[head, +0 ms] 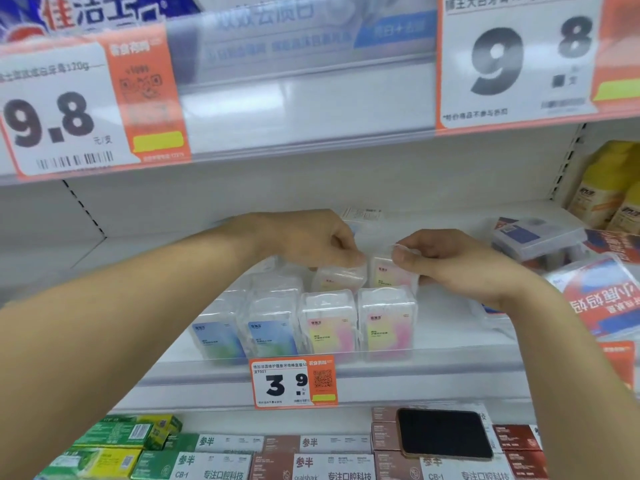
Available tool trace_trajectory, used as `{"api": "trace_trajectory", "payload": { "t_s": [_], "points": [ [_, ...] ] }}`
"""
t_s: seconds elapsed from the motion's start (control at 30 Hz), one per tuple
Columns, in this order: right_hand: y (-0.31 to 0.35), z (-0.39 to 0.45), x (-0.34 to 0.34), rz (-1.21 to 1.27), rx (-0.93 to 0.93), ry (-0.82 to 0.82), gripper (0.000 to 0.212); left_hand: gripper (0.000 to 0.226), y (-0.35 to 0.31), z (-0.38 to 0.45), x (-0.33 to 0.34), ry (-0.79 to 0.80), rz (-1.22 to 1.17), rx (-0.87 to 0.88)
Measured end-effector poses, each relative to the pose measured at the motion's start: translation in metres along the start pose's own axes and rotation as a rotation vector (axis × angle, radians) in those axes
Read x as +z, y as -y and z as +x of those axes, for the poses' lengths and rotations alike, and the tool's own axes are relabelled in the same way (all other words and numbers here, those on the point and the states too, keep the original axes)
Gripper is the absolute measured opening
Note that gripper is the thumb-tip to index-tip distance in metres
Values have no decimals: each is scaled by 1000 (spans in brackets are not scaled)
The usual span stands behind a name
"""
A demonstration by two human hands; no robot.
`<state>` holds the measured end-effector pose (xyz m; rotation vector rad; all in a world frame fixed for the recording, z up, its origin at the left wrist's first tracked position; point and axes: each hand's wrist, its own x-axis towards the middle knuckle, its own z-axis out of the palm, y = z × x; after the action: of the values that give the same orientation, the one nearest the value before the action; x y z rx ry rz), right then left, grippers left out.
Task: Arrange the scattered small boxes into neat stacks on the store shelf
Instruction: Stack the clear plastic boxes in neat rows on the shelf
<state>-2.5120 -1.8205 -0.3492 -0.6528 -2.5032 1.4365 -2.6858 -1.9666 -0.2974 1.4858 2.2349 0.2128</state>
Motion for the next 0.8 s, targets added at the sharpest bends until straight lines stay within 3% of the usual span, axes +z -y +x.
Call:
{"api": "trace_trajectory", "payload": {
  "t_s": [0.2, 0.37, 0.57, 0.8],
  "points": [
    [0, 2, -2, -1, 11, 14, 46, 48, 6, -1, -1, -58, 67, 51],
    [-1, 5, 1, 61, 18, 67, 23, 47, 10, -4, -1, -2, 134, 50],
    [7, 5, 9, 158, 46, 89, 21, 49, 7, -12, -3, 97, 99, -14],
    [6, 5, 9, 189, 39, 119, 14, 43, 6, -21, -3, 104, 48, -23]
  ]
}}
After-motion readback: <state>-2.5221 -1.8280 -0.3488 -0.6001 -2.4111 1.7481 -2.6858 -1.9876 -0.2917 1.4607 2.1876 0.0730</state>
